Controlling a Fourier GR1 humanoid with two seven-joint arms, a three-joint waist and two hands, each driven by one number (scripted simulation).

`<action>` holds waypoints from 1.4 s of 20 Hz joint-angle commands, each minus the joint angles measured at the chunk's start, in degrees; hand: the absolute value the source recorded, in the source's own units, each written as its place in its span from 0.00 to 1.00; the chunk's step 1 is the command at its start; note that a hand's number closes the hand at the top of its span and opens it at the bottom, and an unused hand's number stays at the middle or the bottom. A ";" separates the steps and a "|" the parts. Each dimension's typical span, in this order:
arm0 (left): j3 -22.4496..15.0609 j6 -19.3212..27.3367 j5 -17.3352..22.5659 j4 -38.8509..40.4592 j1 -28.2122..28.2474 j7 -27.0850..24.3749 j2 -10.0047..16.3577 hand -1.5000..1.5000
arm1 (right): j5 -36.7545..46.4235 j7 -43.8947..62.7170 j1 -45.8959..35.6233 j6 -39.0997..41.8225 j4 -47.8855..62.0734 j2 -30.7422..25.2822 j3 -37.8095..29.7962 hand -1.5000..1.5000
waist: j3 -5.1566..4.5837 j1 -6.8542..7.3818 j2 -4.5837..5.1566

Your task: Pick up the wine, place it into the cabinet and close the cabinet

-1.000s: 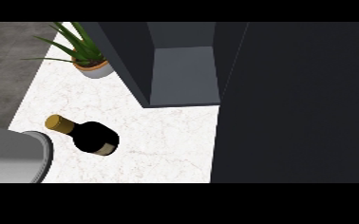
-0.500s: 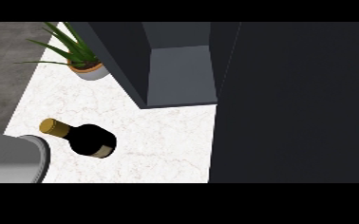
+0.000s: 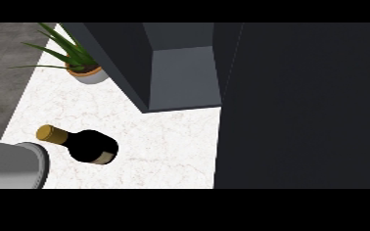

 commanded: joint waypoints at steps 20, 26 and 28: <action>-4.84 -15.02 -32.82 47.22 -24.05 -23.51 -14.10 0.00 | -6.83 4.24 2.88 1.59 -6.10 -2.82 -7.64 0.00 | -2.63 2.37 0.94; -4.89 -18.86 -41.98 57.89 -25.12 -36.48 -9.49 0.00 | -3.41 7.50 0.45 -0.45 -7.77 -1.36 -4.99 0.00 | -2.68 3.20 0.81; -6.19 -17.05 -44.17 61.15 -26.94 -39.26 -9.34 0.00 | -2.95 5.04 4.14 1.09 -8.64 -1.49 -4.17 0.00 | -2.63 3.10 0.76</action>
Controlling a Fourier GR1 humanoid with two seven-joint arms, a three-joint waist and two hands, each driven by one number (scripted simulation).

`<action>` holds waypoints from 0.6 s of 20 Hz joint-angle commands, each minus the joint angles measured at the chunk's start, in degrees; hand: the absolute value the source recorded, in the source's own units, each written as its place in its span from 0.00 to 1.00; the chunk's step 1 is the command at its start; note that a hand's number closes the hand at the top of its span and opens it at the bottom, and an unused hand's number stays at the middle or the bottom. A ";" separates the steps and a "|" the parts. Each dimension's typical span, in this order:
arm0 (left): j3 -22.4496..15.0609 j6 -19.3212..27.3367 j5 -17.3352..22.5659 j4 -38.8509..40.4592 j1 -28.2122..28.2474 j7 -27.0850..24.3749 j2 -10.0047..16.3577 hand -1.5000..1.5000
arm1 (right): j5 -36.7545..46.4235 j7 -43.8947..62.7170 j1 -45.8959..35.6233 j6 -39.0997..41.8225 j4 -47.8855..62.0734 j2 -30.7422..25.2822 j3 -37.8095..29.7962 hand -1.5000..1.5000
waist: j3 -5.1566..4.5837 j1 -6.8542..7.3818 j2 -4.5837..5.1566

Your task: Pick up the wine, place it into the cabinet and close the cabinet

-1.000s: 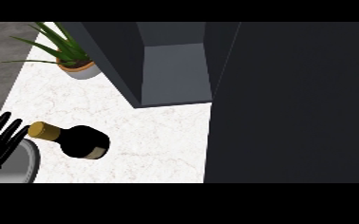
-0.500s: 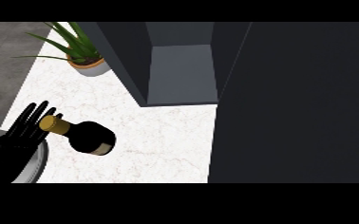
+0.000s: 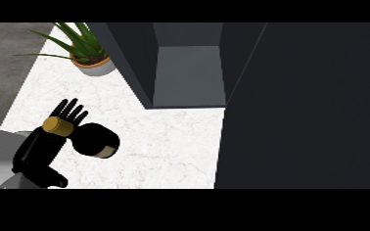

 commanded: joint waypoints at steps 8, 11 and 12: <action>-5.21 0.33 -7.55 10.26 -3.38 -14.45 -0.89 0.00 | -2.90 6.74 -2.25 -0.74 -7.22 -0.81 -1.21 0.00 | -0.03 0.54 -0.16; -4.96 0.30 -5.85 12.62 -5.16 -14.23 1.19 0.00 | -2.36 3.93 -0.11 -0.42 -6.34 0.06 -0.92 0.00 | 0.02 0.58 -0.17; -4.46 -2.19 -7.57 16.74 -4.12 -18.67 3.94 0.00 | -3.94 5.24 1.05 -0.40 -8.64 0.01 -0.77 0.00 | -0.06 -0.06 -0.06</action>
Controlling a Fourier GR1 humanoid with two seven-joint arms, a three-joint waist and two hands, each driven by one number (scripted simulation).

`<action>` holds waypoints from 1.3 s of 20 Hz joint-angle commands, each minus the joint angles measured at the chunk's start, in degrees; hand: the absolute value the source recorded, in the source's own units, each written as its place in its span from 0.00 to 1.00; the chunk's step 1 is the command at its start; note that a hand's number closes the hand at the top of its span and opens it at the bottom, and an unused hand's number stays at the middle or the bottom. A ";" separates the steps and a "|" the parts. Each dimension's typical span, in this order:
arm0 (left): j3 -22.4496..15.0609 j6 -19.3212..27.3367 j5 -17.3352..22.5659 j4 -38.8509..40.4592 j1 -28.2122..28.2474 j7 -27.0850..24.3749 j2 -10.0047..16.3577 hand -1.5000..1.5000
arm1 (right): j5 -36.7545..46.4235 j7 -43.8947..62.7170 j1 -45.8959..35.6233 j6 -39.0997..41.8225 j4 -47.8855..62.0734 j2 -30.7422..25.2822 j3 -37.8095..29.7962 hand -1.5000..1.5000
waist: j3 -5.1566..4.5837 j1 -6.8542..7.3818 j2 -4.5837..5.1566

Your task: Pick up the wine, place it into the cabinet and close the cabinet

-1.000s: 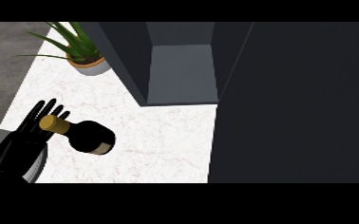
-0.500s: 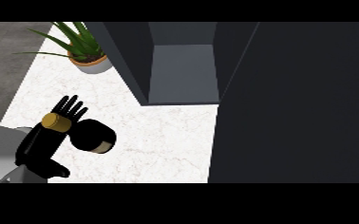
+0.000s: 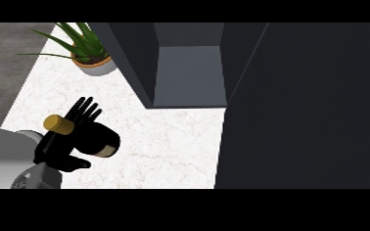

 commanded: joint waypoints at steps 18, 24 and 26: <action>-8.24 16.86 -9.60 -4.66 3.41 -18.89 -0.88 1.00 | -2.27 0.74 2.84 0.47 -4.47 0.69 -0.13 0.00 | 0.04 0.28 -0.08; -7.34 30.12 -9.13 -10.95 8.49 -19.37 -6.42 1.00 | -2.26 -0.68 2.75 0.62 -3.40 1.04 0.12 0.00 | 0.10 0.85 -0.16; -6.82 31.85 -9.18 -12.21 5.56 -19.61 -4.38 1.00 | -5.35 1.62 3.72 1.51 -7.25 -0.62 -2.70 0.00 | 0.12 0.55 -0.18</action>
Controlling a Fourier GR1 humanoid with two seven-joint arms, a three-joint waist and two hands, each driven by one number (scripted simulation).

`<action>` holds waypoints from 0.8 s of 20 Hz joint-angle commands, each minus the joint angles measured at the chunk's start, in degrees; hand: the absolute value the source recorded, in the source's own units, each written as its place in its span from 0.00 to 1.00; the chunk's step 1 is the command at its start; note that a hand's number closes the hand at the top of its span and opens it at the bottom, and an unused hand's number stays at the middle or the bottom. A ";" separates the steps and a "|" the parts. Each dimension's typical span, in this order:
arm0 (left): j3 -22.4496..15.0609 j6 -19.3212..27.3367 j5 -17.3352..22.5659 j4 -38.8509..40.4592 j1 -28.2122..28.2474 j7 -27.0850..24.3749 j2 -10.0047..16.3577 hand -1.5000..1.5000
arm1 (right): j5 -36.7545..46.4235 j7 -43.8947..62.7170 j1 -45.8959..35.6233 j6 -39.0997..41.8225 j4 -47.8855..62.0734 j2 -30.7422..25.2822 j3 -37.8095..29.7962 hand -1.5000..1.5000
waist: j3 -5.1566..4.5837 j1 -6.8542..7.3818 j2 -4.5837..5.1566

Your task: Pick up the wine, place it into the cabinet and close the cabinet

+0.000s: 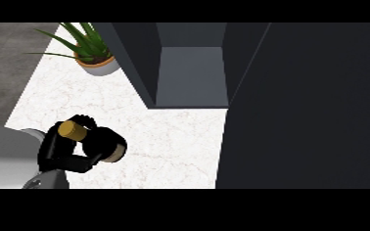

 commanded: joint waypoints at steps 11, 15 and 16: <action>-7.61 5.51 8.07 -23.09 4.66 10.38 -5.74 1.00 | -3.65 4.92 0.00 -0.21 -6.44 0.91 -1.43 0.00 | -0.19 0.24 0.06; -9.64 4.18 14.04 -37.61 8.75 23.68 -5.78 1.00 | -2.99 3.37 1.12 0.66 -5.11 0.99 -1.17 0.00 | -0.15 0.67 -0.06; -12.02 8.28 12.58 -35.91 5.40 23.44 -5.79 1.00 | 1.13 0.07 -0.26 -0.18 -1.28 2.82 1.68 0.00 | -0.19 0.41 0.14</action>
